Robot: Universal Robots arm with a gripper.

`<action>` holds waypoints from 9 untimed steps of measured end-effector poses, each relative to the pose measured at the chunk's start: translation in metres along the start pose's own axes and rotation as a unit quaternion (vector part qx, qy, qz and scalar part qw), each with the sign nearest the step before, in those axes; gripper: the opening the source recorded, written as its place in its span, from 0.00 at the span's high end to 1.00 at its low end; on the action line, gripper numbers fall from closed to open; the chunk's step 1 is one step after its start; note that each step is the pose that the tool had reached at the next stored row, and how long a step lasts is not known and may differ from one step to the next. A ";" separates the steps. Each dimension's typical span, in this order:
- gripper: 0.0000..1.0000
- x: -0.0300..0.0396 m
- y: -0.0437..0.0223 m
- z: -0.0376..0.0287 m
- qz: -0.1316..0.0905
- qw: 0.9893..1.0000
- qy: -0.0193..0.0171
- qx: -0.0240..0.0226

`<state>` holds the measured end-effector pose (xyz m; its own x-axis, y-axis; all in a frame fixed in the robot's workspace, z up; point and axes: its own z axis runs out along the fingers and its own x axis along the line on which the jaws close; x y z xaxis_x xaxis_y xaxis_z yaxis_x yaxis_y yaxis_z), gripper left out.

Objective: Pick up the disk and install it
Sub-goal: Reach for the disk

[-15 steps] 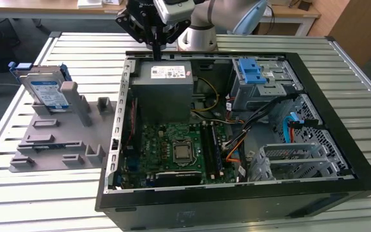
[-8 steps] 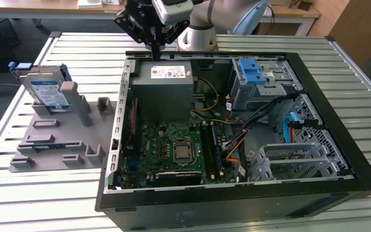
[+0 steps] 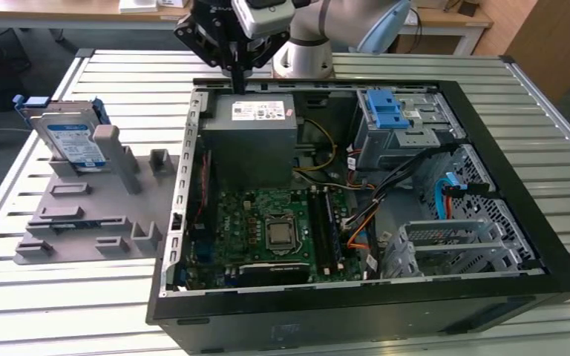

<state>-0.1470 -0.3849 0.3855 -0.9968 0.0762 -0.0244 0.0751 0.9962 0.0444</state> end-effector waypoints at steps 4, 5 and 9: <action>0.89 0.0010 0.0000 0.0005 0.000 1.000 0.000 0.000; 0.89 0.0012 0.0000 0.0006 0.000 1.000 0.000 0.000; 0.89 0.0023 -0.0001 0.0011 0.000 1.000 0.000 0.000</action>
<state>-0.1493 -0.3847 0.3844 -0.9968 0.0762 -0.0243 0.0751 0.9962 0.0443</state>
